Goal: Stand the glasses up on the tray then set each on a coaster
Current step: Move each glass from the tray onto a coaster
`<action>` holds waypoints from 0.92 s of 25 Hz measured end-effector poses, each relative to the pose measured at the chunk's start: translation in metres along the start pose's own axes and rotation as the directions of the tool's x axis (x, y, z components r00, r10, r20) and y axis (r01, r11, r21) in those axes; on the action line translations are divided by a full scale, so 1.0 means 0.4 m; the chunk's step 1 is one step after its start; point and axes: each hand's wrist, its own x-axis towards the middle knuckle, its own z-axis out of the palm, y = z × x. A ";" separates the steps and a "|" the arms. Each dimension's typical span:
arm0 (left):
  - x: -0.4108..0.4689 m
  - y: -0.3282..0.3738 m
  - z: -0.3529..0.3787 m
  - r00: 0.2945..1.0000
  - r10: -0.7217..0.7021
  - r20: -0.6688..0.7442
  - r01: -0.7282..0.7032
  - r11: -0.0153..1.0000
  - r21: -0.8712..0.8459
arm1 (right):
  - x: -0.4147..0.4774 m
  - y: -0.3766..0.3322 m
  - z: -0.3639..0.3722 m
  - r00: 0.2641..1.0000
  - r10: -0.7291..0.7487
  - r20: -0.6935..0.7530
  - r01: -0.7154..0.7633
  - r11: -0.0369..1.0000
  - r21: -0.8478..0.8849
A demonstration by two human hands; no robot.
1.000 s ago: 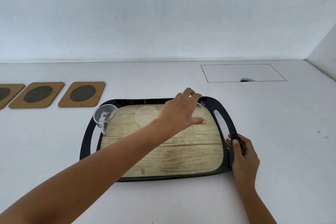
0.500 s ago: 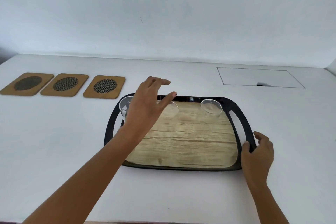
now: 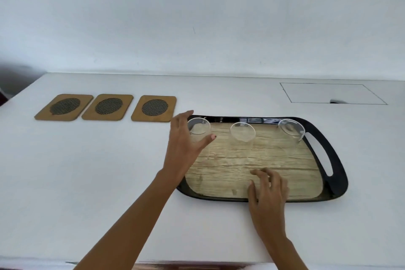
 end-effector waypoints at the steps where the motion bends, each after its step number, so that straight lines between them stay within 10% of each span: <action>1: 0.000 -0.013 0.004 1.000 -0.008 0.025 0.009 1.000 -0.013 | -0.010 -0.022 0.012 1.000 0.000 0.031 0.000 1.000 0.010; 12: 0.047 -0.093 -0.016 0.985 0.074 0.157 -0.046 0.983 -0.176 | -0.073 -0.204 0.101 0.998 -0.041 0.054 0.039 0.998 0.040; 23: 0.090 -0.149 -0.276 0.980 0.084 -0.179 -0.130 0.955 -0.267 | -0.027 -0.435 0.205 0.967 -0.238 0.088 0.229 0.968 0.103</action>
